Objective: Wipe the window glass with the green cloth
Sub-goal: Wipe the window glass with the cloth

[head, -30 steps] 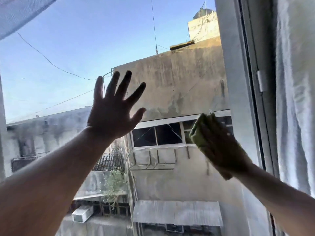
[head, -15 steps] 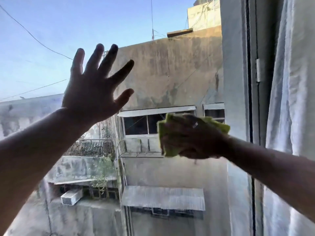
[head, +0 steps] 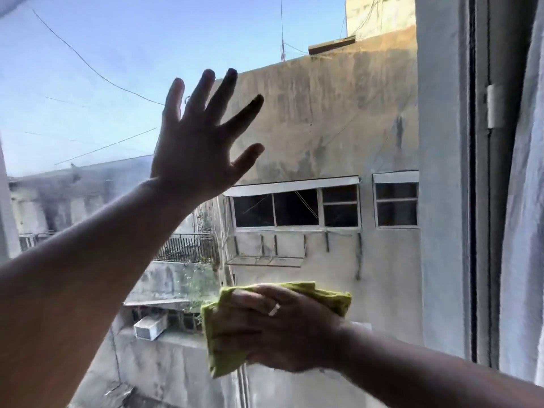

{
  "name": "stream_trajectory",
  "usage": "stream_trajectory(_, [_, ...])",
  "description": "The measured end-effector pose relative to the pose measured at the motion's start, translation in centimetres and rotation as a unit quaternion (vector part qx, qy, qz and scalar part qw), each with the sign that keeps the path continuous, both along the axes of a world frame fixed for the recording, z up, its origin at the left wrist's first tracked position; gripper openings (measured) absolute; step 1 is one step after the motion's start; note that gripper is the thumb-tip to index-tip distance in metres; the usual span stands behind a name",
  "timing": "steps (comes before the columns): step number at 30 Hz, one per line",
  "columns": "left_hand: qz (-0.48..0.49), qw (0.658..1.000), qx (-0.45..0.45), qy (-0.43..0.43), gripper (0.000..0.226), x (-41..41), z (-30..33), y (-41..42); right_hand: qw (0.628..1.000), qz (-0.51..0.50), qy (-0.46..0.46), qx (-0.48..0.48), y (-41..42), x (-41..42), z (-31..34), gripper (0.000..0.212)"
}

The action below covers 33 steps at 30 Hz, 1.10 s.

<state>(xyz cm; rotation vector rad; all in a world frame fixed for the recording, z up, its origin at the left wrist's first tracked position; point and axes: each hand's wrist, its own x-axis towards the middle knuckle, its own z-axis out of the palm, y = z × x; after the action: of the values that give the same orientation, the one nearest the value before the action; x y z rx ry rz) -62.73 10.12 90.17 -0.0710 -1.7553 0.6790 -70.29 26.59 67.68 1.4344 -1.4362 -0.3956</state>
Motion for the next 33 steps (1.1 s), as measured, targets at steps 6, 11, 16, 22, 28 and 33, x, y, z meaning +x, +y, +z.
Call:
stream_trajectory(6, [-0.013,1.000,-0.001,0.015,0.067,-0.3,0.0,0.2,0.873,-0.164,-0.158,-0.431,11.1,-5.9,9.7,0.059])
stream_trajectory(11, [0.000,1.000,-0.006,0.013,0.067,-0.3,-0.1,0.2,0.785,-0.088,-0.189,-0.584,1.7,-1.1,9.5,0.057])
stream_trajectory(16, [-0.048,0.997,0.065,0.003,0.070,1.5,0.9,0.0,0.992,0.006,-0.030,-0.120,-1.7,0.9,5.3,0.053])
stream_trajectory(22, [0.015,0.996,0.023,0.081,0.068,4.6,2.4,-7.0,0.931,-0.111,-0.099,-0.332,12.1,-6.5,11.6,0.056])
stream_trajectory(28, [0.031,0.995,0.046,0.079,0.067,4.1,2.2,-8.9,0.728,-0.125,-0.227,-0.635,6.9,-4.7,12.9,0.063])
stream_trajectory(33, [0.011,0.996,0.055,0.075,0.063,4.5,2.2,-8.9,0.901,0.012,-0.131,-0.413,-6.5,2.4,12.8,0.062])
